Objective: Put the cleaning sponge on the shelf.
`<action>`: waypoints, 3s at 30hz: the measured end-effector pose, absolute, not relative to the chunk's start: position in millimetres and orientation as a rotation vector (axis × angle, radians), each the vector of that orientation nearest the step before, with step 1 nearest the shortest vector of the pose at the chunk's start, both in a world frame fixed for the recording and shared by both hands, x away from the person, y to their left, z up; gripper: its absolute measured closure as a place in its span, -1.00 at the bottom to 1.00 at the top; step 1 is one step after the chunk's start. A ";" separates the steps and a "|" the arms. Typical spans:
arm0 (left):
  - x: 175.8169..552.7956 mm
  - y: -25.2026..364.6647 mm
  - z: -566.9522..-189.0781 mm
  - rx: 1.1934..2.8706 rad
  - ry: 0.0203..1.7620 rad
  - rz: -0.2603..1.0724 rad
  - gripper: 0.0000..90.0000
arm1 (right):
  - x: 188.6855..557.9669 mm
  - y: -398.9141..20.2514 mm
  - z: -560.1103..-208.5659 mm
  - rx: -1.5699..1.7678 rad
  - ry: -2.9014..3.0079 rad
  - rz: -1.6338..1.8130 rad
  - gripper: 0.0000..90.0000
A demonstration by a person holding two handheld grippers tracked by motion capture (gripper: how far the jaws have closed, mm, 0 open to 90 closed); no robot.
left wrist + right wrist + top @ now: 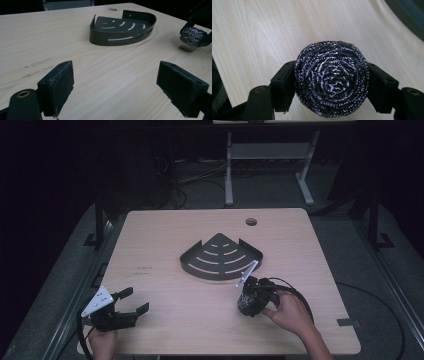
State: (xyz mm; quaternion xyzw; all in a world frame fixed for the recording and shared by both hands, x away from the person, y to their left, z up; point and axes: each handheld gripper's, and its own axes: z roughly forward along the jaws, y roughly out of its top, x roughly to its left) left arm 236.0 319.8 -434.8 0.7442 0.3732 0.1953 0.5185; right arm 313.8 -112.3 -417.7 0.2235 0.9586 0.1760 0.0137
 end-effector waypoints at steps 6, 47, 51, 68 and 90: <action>236.2 319.7 -434.7 1.787 0.892 0.466 -0.70 | 323.4 -103.4 -408.2 0.675 2.997 0.534 -0.31; 236.5 323.0 -435.4 1.777 0.902 0.467 -0.70 | 364.2 -85.8 -373.9 0.641 3.010 0.515 -0.31; 236.3 323.2 -435.1 1.777 0.903 0.470 -0.70 | 366.0 -84.7 -371.7 0.634 3.011 0.508 -0.31; 235.9 324.9 -434.9 1.772 0.906 0.471 -0.70 | 386.7 -81.5 -360.5 0.649 3.001 0.511 -0.31; 235.3 328.4 -434.2 1.762 0.911 0.477 -0.70 | 419.9 -69.5 -359.2 0.706 3.022 0.543 -0.31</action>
